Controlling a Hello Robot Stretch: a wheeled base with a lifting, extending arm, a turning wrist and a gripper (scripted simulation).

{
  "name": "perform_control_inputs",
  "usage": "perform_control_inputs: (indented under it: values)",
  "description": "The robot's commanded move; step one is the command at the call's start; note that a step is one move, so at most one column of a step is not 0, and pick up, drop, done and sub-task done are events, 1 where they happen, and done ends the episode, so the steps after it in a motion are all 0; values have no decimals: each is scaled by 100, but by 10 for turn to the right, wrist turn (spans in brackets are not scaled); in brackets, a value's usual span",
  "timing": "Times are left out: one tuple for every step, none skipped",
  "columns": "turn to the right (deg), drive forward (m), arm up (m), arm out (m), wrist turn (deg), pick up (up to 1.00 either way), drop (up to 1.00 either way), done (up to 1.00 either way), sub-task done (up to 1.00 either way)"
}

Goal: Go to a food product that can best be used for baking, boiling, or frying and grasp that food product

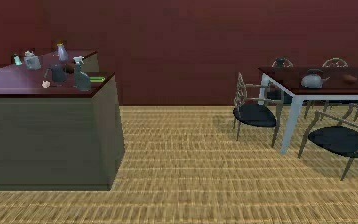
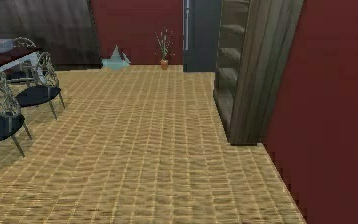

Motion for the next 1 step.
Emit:
perform_control_inputs:
  values:
    - [-60,0,0,0,0,0,0,0,0]
